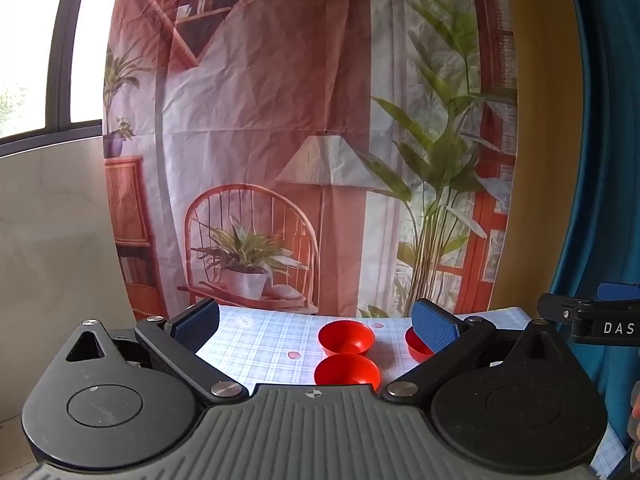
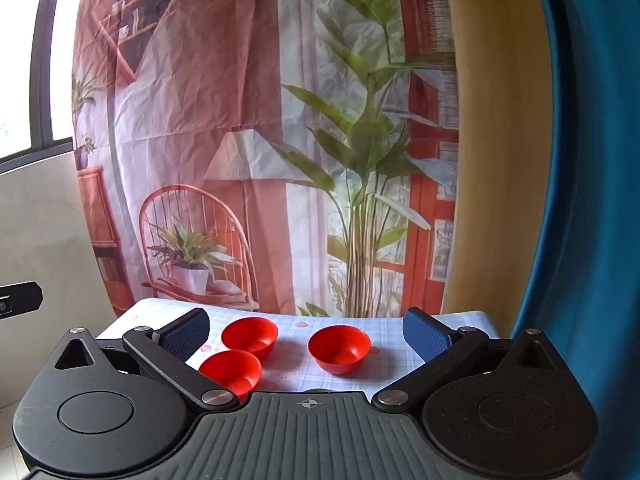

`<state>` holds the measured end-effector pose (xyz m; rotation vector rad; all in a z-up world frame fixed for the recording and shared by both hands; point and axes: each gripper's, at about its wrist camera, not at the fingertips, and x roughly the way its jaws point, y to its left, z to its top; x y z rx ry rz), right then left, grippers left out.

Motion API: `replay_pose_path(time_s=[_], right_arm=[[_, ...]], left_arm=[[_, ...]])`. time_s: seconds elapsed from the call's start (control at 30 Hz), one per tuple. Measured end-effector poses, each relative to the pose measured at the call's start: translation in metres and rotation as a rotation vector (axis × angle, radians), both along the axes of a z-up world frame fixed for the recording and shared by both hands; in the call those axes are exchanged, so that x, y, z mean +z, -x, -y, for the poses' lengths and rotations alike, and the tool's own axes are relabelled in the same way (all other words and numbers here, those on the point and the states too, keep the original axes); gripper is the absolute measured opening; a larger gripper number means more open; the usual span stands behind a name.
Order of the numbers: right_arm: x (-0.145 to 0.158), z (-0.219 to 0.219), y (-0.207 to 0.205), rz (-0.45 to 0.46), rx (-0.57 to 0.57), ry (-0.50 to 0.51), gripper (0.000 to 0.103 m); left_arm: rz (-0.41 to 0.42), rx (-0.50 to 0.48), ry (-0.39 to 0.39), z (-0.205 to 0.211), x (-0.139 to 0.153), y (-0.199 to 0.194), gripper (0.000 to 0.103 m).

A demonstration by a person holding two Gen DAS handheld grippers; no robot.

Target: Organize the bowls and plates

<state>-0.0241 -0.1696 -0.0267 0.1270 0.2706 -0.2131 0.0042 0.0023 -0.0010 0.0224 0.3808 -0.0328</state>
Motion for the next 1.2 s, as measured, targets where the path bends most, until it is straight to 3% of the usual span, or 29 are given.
replay_pose_path(time_s=[0.1,1.2], right_arm=[[0.0001,-0.0004,0.0001,-0.001,0.002,0.002,0.103],[-0.0003,-0.0009,-0.0002,-0.004,-0.002,0.009,0.103]], left_arm=[[0.033,0.002,-0.007,-0.0009,0.0023,0.0072,0.103],[0.049,0.011,-0.027,0.0007,0.0016,0.0071,0.103]])
